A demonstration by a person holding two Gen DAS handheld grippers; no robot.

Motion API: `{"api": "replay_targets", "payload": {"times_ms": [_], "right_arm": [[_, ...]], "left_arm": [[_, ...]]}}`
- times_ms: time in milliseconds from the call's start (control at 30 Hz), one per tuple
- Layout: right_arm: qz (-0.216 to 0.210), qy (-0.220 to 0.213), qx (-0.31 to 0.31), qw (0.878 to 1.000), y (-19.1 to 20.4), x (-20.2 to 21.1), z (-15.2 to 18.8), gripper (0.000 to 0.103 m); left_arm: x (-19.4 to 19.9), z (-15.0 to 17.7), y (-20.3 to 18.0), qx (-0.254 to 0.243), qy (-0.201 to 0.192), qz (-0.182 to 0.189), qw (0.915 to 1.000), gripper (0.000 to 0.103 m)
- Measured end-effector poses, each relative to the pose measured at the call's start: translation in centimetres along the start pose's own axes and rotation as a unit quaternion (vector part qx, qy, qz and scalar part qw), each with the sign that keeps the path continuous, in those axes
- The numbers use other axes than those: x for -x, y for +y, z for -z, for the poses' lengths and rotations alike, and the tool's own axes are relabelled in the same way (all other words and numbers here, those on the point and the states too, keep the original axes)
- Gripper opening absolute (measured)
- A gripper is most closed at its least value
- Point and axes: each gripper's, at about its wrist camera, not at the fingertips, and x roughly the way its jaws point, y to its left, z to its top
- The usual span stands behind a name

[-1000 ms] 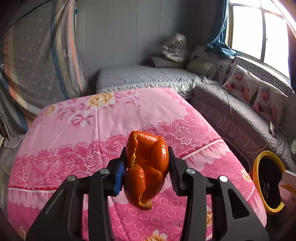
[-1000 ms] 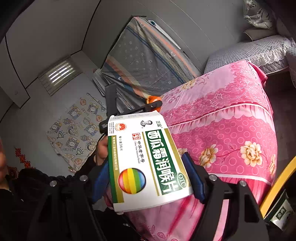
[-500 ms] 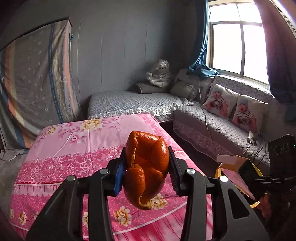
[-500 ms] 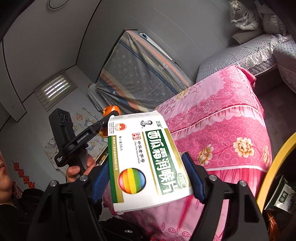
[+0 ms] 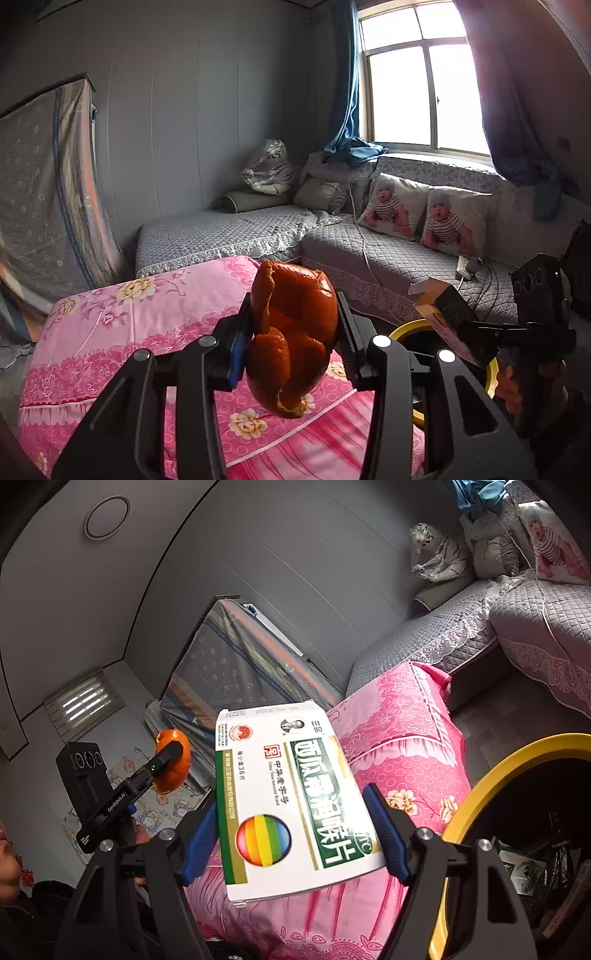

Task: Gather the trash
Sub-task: 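Carry the medicine box and orange peel over the bin and open both tools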

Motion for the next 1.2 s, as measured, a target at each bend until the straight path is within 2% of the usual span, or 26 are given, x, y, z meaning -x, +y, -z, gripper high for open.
{"api": "replay_targets", "payload": {"times_ms": [200,533,800,1000,1200], "right_arm": [[0.024,-0.034,-0.010,0.999,-1.5,3.0,0.0,0.071],[0.105,-0.083,-0.031,0.991,-4.5,7.0,0.8,0.071],[0.208,-0.104,-0.023,0.972,-5.7,8.6,1.6,0.071],[0.284,-0.100,-0.027,0.953,-7.0,8.5,2.4,0.071],[0.306,-0.090,-0.053,0.946,-8.6,8.5,3.5,0.071]], "left_arm": [[-0.8,-0.7,-3.2,-0.026,-0.004,0.027,0.9993,0.039],[-2.5,-0.6,-7.8,-0.054,-0.004,0.078,0.9955,0.040],[-4.9,-0.1,-10.5,-0.054,0.006,0.115,0.9919,0.040],[-8.8,1.1,-12.3,-0.045,0.036,0.145,0.9877,0.040],[-13.4,3.3,-13.5,-0.037,0.083,0.160,0.9829,0.041]]}}
